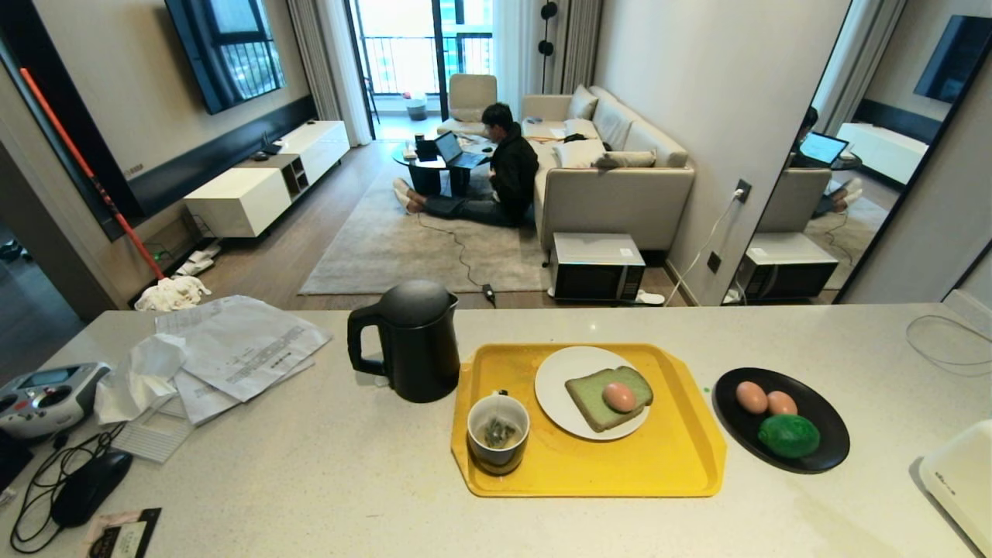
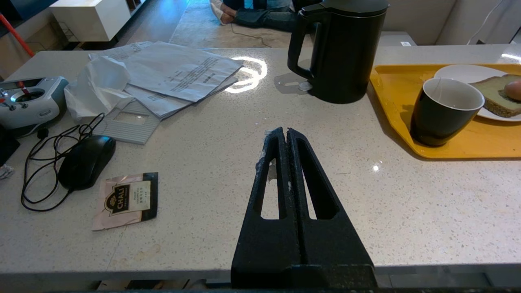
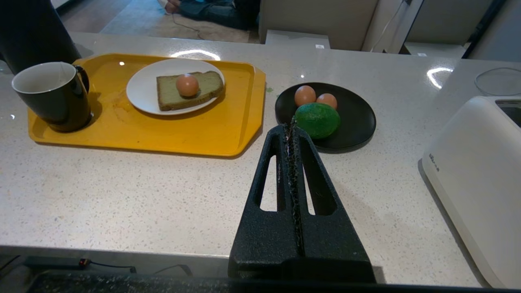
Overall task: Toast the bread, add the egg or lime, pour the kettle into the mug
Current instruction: Pick up the kettle
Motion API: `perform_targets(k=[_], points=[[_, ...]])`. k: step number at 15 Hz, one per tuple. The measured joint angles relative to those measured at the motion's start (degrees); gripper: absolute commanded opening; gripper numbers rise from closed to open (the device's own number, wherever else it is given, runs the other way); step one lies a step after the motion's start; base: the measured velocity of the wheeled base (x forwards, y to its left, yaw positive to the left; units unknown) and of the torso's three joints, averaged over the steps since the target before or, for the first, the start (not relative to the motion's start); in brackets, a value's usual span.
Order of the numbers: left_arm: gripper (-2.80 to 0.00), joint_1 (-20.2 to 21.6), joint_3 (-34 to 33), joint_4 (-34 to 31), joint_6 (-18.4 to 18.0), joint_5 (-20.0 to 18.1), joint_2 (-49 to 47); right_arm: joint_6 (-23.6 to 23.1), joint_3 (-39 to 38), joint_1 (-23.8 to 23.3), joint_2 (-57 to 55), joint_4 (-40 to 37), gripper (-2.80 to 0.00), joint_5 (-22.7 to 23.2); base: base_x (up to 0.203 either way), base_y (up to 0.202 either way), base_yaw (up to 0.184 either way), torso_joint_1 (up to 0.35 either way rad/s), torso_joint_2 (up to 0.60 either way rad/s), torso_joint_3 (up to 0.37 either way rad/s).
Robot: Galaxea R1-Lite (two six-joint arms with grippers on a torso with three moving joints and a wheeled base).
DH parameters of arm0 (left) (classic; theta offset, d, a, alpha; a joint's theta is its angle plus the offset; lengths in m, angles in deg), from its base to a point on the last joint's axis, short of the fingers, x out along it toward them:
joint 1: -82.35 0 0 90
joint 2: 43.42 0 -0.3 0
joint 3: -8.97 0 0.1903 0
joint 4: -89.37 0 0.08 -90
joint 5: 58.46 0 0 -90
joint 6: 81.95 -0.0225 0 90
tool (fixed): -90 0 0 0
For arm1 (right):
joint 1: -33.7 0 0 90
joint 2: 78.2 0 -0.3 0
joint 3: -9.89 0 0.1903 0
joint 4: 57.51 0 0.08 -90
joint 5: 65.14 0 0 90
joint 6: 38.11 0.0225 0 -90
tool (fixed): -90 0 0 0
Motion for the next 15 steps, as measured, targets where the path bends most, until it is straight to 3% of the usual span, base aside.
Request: perform_targets(k=[15], points=[[-2.80, 0.00, 0.00, 0.02, 0.01, -0.02, 0.00, 0.09, 0.00, -0.02, 0.00, 0.01, -2.80, -0.02, 0.000, 0.000, 0.000, -0.050, 0.10, 0.052]])
